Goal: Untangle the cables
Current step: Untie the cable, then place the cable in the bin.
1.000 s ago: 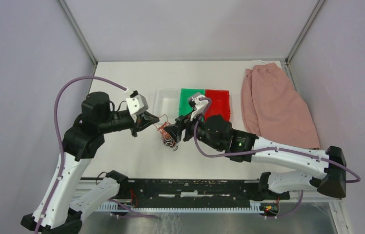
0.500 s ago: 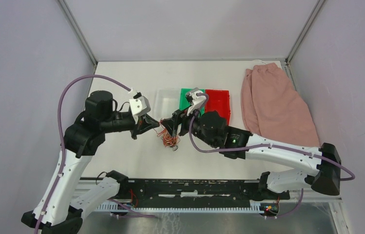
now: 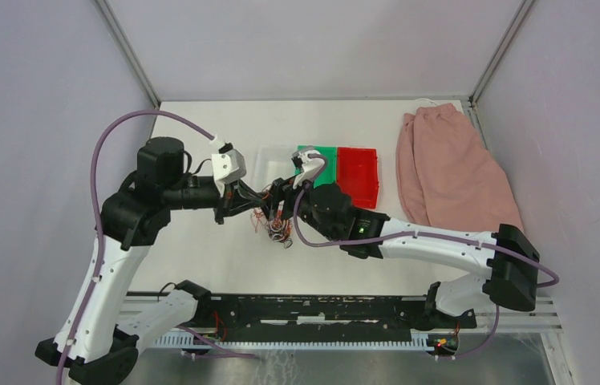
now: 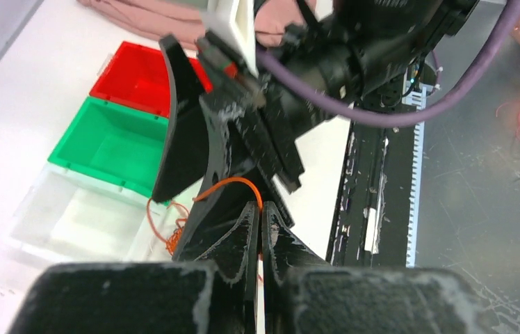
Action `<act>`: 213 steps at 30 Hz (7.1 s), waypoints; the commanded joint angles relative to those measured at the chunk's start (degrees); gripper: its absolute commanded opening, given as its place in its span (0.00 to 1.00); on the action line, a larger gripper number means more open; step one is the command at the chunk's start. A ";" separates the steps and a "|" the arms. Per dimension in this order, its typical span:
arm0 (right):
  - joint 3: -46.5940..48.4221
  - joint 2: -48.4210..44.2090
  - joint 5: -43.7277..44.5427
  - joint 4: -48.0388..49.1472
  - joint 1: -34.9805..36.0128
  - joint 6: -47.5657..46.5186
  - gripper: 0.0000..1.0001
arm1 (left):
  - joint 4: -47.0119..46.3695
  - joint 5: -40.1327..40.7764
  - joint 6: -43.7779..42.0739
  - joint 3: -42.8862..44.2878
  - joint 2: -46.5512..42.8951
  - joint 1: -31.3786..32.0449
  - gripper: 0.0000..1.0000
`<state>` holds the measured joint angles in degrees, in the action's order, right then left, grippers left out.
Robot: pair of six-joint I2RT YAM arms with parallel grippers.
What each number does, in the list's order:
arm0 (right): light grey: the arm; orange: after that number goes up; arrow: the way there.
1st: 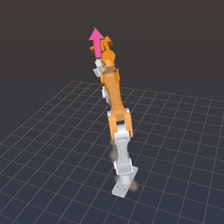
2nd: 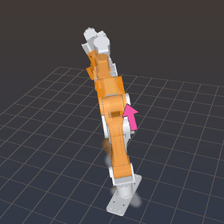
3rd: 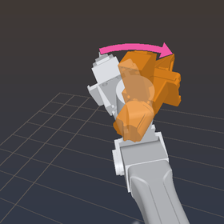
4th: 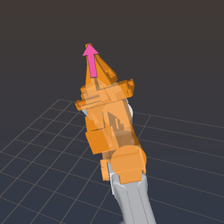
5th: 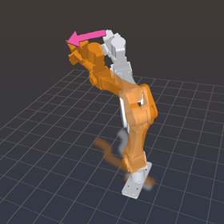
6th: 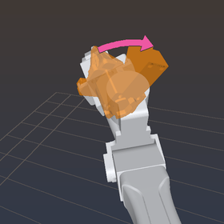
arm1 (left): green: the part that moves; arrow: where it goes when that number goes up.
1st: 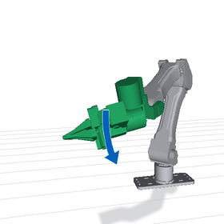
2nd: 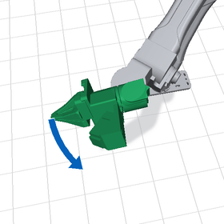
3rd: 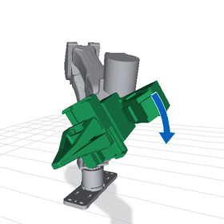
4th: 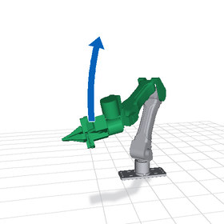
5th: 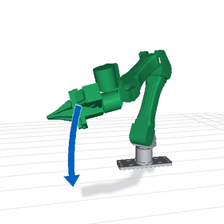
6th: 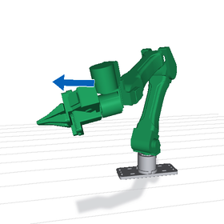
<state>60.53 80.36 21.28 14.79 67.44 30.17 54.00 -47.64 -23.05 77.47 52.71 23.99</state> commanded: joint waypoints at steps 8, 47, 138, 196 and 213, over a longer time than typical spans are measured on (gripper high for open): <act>-1.07 4.50 4.90 7.90 -0.14 2.37 0.66 | -0.78 -7.61 8.16 13.87 4.16 0.13 0.03; -22.30 -15.39 2.18 1.91 -13.81 8.39 0.90 | -22.56 25.45 -6.23 17.85 13.87 0.16 0.03; -19.98 -17.08 1.17 -7.21 -15.28 10.98 0.96 | -53.80 32.41 -25.42 25.98 26.12 0.15 0.03; -24.29 -21.58 3.03 -8.73 -15.25 11.49 0.96 | -69.48 36.88 -19.63 -6.77 20.63 0.11 0.03; -24.76 -22.00 3.97 -10.21 -15.23 11.39 0.96 | -51.00 33.38 -21.68 -16.48 19.00 0.12 0.03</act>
<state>35.75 58.76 24.27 3.73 52.38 41.17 -2.61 -10.90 -45.01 60.12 73.76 23.99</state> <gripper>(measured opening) 0.963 0.051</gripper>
